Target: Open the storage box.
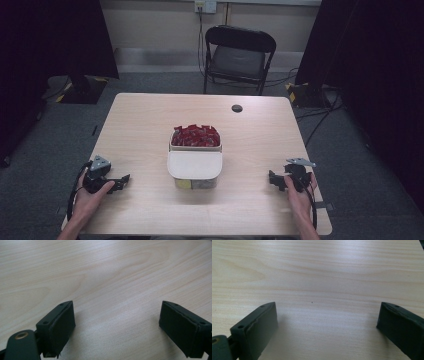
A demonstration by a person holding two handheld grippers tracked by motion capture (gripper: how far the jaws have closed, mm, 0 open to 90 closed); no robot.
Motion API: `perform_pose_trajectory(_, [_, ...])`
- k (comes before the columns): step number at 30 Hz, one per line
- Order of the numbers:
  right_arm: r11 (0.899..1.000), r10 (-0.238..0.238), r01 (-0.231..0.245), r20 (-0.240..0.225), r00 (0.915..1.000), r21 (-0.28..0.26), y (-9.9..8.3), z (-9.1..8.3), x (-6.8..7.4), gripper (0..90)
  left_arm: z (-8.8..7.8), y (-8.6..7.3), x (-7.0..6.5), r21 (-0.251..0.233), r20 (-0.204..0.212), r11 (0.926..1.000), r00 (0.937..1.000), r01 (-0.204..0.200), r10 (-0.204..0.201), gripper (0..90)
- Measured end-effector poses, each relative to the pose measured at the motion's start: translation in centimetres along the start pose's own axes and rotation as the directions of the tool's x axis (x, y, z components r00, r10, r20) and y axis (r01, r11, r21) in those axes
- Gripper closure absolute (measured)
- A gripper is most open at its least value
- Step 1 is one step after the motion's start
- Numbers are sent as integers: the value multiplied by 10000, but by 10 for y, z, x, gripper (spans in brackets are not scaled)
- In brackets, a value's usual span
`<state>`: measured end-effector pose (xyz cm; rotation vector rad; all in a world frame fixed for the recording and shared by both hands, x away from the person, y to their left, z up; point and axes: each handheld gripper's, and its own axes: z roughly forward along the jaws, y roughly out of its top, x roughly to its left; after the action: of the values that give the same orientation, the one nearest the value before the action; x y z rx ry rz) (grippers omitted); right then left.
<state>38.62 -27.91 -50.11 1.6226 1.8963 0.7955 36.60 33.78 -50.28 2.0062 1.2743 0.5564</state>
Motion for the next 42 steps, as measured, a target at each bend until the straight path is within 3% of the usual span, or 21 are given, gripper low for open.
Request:
perform_pose_trajectory(16, [9999, -111, 111, -86, 9999, -13, 1, 0, 1, 30, 0, 0, 0, 19, 17, 10000, 10000, -10, 10, 128])
perform_pose_trajectory(21, [9998, -160, 158, -243, 9996, -82, 1, -3, 5, 151, 0, 0, 0, 13, 9, 10000, 10000, 23, -23, 128])
perform_pose_trajectory(25, [9998, -189, 190, -735, 9971, 7, 2, -6, 7, 146, 0, 0, 0, 16, -3, 10000, 10000, -5, 5, 128])
perform_pose_trajectory(30, [9991, -152, 110, -1061, 9942, -400, 6, -16, 13, 146, 0, 0, 0, 13, -4, 10000, 10000, -6, 6, 128])
perform_pose_trajectory(32, [9986, -111, 41, -1340, 9909, -523, 8, -20, 17, 147, 0, 0, 0, -1, 6, 10000, 10000, 30, -30, 128])
perform_pose_trajectory(37, [9955, -520, 359, -1897, 9805, -872, 16, -27, 30, 148, 0, 0, 0, 0, -10, 10000, 10000, 6, -6, 128])
perform_pose_trajectory(42, [9929, -782, 527, -2508, 9649, -1066, 24, -36, 38, 151, 0, 0, 0, -3, -2, 10000, 10000, 33, -33, 128])
